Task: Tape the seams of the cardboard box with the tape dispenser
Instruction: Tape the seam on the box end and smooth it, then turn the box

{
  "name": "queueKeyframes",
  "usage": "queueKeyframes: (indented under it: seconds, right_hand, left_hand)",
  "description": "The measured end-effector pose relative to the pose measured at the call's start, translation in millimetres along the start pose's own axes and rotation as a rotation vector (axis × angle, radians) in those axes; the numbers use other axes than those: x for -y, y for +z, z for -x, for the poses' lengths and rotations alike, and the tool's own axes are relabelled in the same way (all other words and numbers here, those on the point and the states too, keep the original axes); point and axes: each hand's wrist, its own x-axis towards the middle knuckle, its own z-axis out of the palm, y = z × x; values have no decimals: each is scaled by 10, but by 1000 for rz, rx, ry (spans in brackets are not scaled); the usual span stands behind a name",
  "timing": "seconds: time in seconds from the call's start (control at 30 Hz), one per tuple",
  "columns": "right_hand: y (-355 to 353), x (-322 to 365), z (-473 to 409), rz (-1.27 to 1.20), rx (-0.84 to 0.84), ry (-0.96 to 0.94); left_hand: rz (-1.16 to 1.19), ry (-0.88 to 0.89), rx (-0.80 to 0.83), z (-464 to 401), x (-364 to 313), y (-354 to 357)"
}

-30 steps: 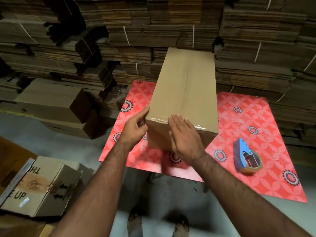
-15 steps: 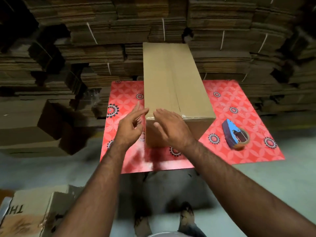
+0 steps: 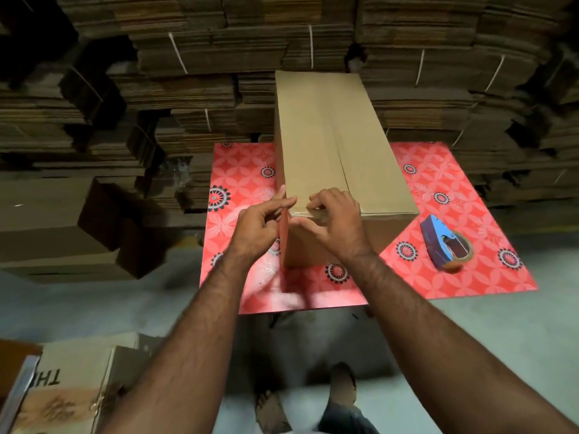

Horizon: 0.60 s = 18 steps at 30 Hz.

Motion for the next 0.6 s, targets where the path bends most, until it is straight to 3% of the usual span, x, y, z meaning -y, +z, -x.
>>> queueKeyframes:
  seconds: [0.13, 0.23, 0.4, 0.6]
  right_hand:
    - [93, 33, 92, 150, -51, 56]
    - [180, -10, 175, 269, 2, 8]
    - [23, -67, 112, 20, 14, -24]
    - [153, -75, 131, 116, 5, -10]
  left_hand:
    - [9, -9, 7, -23, 36, 0]
    - [0, 3, -14, -24, 40, 0]
    - [29, 13, -27, 10, -15, 11]
    - [-10, 33, -34, -26, -8, 16]
